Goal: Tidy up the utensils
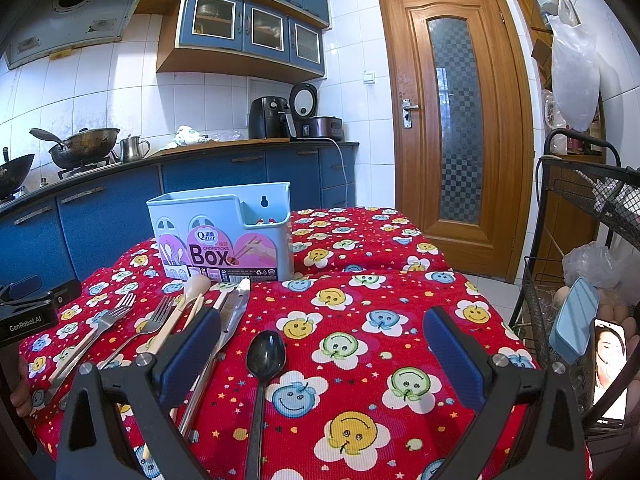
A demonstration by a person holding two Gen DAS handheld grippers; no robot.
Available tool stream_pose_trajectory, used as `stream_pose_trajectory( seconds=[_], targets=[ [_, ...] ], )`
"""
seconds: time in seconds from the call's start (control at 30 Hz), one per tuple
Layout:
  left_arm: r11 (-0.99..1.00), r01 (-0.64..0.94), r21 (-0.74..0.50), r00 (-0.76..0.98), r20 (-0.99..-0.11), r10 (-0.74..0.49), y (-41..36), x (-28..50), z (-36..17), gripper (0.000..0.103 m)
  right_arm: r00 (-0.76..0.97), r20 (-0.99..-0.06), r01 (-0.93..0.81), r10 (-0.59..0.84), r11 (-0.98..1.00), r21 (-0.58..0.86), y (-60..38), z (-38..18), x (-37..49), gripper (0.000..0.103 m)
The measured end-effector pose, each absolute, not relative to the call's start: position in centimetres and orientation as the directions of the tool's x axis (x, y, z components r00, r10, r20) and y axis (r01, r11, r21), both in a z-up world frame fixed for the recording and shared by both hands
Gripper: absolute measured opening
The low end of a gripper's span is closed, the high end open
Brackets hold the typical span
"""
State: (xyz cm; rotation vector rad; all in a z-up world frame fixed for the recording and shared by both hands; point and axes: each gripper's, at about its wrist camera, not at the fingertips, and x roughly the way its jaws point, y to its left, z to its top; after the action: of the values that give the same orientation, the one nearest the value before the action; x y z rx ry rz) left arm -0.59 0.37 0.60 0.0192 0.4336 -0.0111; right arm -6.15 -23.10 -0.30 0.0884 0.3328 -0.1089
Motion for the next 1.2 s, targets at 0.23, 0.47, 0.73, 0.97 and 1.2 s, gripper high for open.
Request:
stream_pose_trajectory(
  seconds=[0.23,0.47,0.73,0.97,1.2],
  targets=[
    [1.0,0.015,0.016,0.907,-0.42,-0.007,0.4,-0.6,0.6,0.103,0.939,-0.33,0.121,-0.092,0.99,0.069,-23.1,-0.3,-6.1,0.103],
    [1.0,0.015,0.016,0.907,-0.42,-0.007,0.3,-0.6,0.5,0.103,0.939,-0.33,0.121,-0.092,0.99,0.069,-23.1,-0.3,-6.1,0.103],
    [1.0,0.011,0.023,0.907,-0.422,0.0,0.4,-0.7,0.6,0.103,0.941,-0.325,0.124,-0.094,0.99,0.074,-23.1,-0.3,-6.2,0.103],
    [0.999,0.011,0.031,0.91,-0.415,0.003,0.2,-0.7,0.5,0.103,0.935,-0.347,0.11,-0.08,0.992,0.068,-23.3,-0.3,-5.8,0.103],
    [0.999,0.045,0.029,0.897,-0.441,-0.028,0.4,-0.7,1.2,0.103,0.907,-0.417,0.084,-0.056,0.995,0.049,-23.1,0.3,-5.1,0.103]
  ],
)
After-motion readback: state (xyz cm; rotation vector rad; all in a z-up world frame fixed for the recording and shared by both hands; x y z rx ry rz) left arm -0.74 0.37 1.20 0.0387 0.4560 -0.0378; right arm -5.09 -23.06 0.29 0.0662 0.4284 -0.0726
